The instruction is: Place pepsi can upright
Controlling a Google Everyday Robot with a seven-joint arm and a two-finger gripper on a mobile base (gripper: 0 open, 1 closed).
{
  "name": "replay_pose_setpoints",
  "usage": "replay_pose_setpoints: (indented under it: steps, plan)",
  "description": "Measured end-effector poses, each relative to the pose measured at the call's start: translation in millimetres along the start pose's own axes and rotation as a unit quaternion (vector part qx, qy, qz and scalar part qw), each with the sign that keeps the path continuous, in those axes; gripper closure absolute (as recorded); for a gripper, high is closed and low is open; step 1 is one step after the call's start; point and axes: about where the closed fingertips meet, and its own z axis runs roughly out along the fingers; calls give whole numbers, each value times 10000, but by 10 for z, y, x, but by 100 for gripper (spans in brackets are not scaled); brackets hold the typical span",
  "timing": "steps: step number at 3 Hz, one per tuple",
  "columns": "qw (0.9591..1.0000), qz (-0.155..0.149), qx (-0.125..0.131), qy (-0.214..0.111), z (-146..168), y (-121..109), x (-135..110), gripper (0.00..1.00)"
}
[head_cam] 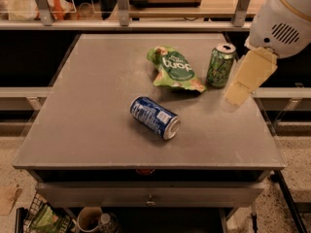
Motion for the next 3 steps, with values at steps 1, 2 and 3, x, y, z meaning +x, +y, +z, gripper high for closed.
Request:
replay_pose_setpoints:
  steps: [1,2,3]
  plan:
    - [9974,713,-124,-42,264,112,-191,0]
    - [9925,1207,-137,-149,566,162,-326,0]
    - [9912,1307,-111,-196,598,152,-354,0]
